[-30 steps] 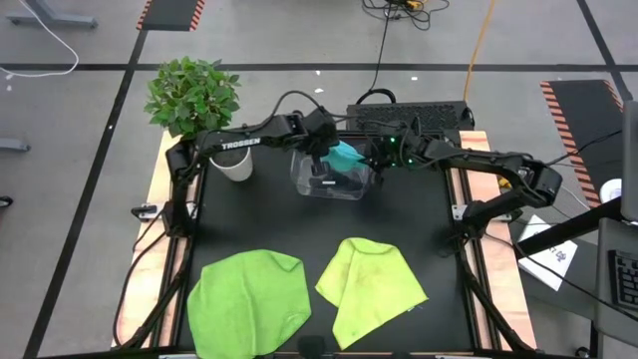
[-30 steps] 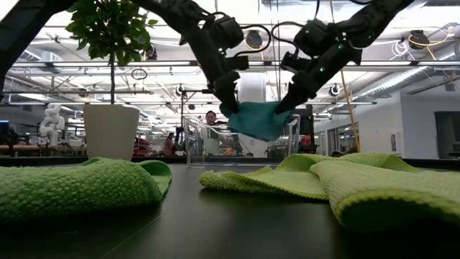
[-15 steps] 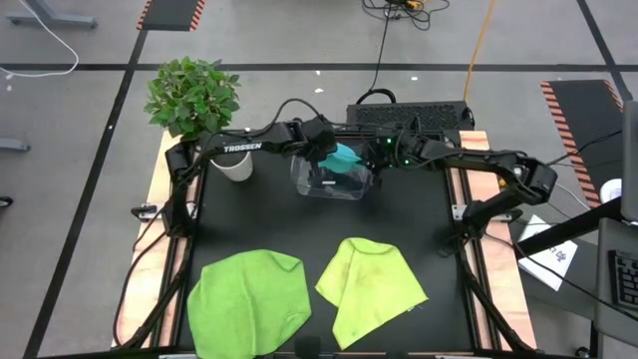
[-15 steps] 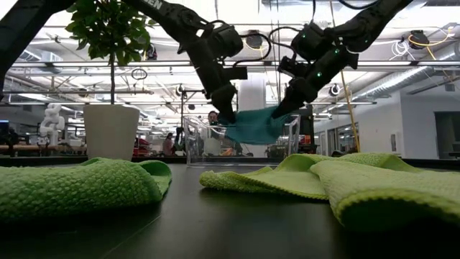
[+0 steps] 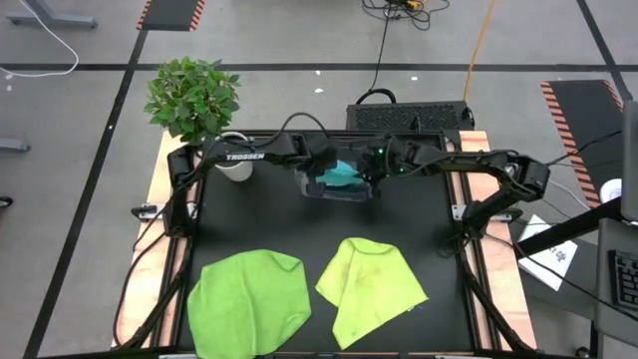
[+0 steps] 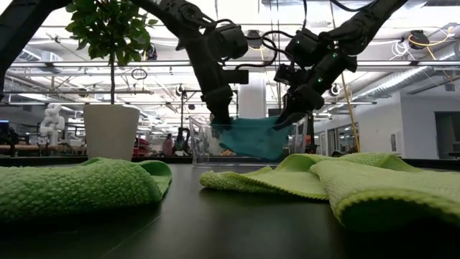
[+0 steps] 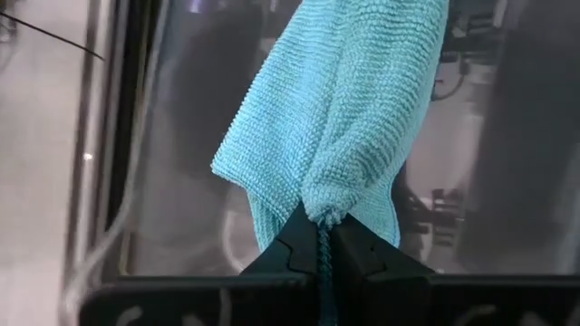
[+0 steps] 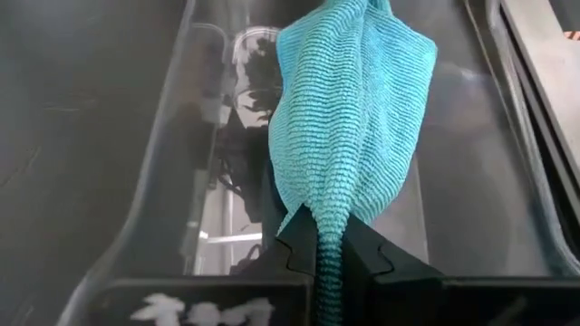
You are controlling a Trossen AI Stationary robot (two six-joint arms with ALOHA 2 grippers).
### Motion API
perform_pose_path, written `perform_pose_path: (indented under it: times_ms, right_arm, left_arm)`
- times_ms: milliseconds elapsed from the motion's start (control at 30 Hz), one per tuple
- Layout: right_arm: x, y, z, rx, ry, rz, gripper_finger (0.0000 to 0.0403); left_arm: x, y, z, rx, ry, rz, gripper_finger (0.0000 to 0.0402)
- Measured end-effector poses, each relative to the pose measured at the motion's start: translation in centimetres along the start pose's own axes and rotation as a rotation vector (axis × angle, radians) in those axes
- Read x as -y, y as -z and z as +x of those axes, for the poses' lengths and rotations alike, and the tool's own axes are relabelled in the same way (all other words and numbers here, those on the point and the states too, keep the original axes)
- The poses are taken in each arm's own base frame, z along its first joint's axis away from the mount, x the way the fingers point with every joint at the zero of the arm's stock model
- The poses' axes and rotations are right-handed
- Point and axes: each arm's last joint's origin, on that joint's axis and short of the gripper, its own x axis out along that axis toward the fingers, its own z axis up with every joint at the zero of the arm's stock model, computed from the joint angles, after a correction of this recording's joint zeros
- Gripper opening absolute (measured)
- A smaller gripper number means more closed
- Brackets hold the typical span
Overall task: Fold microfiber towels
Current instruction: Put the blue towel into the transparent bin, then fold the light green towel
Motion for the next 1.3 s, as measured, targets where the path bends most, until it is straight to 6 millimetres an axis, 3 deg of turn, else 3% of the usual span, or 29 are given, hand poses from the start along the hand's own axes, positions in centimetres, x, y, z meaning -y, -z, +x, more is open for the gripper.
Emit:
perform_pose_path:
  times_ms: [233, 467, 633, 900, 1067, 1167, 1300]
  right_arm:
    - [-0.7, -0.3, 0.1, 0.004, -0.016, 0.011, 0.0055]
    - [-0.8, -0.4, 0.0, 0.011, -0.014, 0.068, 0.0145]
    - [-0.7, -0.5, -0.1, 0.019, -0.008, 0.101, 0.0186]
    - [-0.7, -0.5, -0.1, 0.025, -0.006, 0.121, 0.02]
    - [-0.6, -0.6, -0.1, 0.035, -0.003, 0.125, 0.0198]
    - [-0.5, -1.0, -0.1, 0.074, 0.011, 0.118, 0.0197]
    - [-0.6, -1.5, -1.1, 0.115, 0.022, 0.093, 0.0197]
  left_arm:
    - [0.4, 0.4, 0.0, -0.022, 0.108, -0.041, 0.0029]
    - [0.2, 0.4, 0.1, -0.029, 0.048, -0.051, 0.008]
    - [-0.3, 0.3, 0.1, -0.014, 0.006, -0.074, 0.011]
    - [-0.4, 0.4, 0.1, -0.018, 0.024, -0.163, 0.0156]
    - [-0.1, 0.4, 0.0, -0.033, 0.017, -0.128, 0.0182]
    - [0.2, 0.1, -1.3, -0.009, -0.005, -0.089, 0.0195]
    - [0.4, -0.3, -4.3, 0.061, -0.034, -0.075, 0.0206]
